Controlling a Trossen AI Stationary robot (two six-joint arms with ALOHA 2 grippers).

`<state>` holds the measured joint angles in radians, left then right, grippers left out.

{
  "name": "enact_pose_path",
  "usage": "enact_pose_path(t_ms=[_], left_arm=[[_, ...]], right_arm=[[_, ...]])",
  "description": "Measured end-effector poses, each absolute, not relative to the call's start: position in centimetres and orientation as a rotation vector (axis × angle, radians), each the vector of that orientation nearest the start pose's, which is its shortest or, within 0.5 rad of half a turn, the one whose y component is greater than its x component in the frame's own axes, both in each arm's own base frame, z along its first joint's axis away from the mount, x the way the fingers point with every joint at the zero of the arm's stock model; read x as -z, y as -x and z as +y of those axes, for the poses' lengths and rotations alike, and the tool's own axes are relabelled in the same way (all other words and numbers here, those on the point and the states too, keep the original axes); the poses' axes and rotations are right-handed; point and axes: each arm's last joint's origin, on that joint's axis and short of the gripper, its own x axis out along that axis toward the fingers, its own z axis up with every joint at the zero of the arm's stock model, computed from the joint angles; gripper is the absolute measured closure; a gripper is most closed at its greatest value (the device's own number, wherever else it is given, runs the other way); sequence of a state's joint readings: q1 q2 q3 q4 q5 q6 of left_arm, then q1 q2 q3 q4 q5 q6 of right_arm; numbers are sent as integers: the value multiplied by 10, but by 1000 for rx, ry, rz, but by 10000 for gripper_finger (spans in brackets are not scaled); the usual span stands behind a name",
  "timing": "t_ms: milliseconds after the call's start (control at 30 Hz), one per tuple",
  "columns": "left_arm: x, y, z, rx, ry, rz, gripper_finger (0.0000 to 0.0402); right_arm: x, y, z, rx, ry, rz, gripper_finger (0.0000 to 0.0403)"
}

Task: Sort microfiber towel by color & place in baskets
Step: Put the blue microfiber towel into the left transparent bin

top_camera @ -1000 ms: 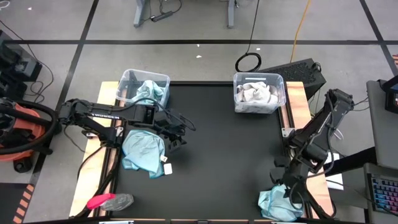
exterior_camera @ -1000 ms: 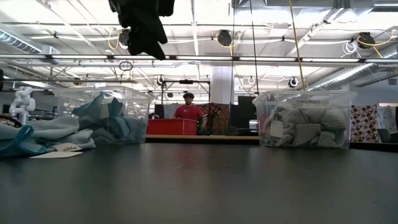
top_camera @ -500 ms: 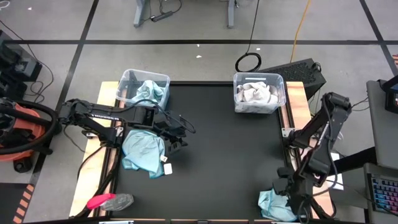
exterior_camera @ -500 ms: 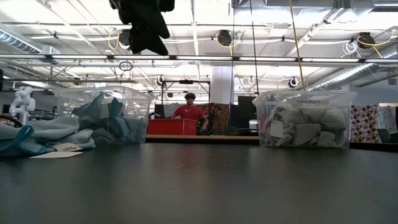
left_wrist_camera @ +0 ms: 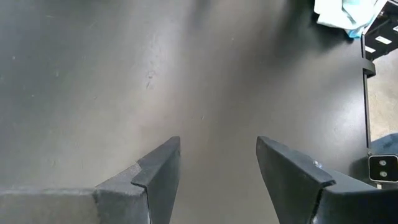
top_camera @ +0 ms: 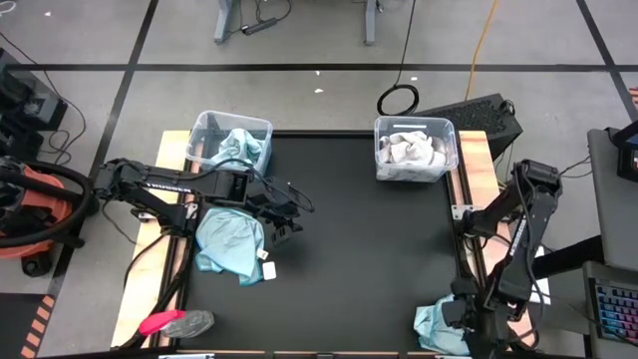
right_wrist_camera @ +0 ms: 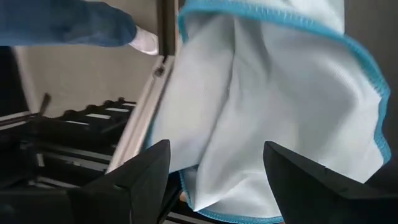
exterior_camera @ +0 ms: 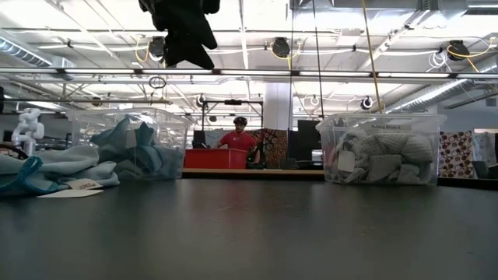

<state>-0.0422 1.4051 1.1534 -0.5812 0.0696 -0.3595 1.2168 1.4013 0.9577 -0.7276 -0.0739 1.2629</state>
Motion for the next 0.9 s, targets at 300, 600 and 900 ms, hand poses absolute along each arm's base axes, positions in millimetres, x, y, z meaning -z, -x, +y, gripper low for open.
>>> enact_pose_path(t_ms=[300,600,900], left_arm=[[-279,-301,-18,-42,345,869,185],[-268,-312,-27,-11,336,885,185],[-261,-317,-29,9,346,902,185]], right_arm=[[-200,-77,260,-201,-283,1527,154],[-183,-73,265,-104,-222,1478,154],[-157,-76,273,-35,-149,1486,154]])
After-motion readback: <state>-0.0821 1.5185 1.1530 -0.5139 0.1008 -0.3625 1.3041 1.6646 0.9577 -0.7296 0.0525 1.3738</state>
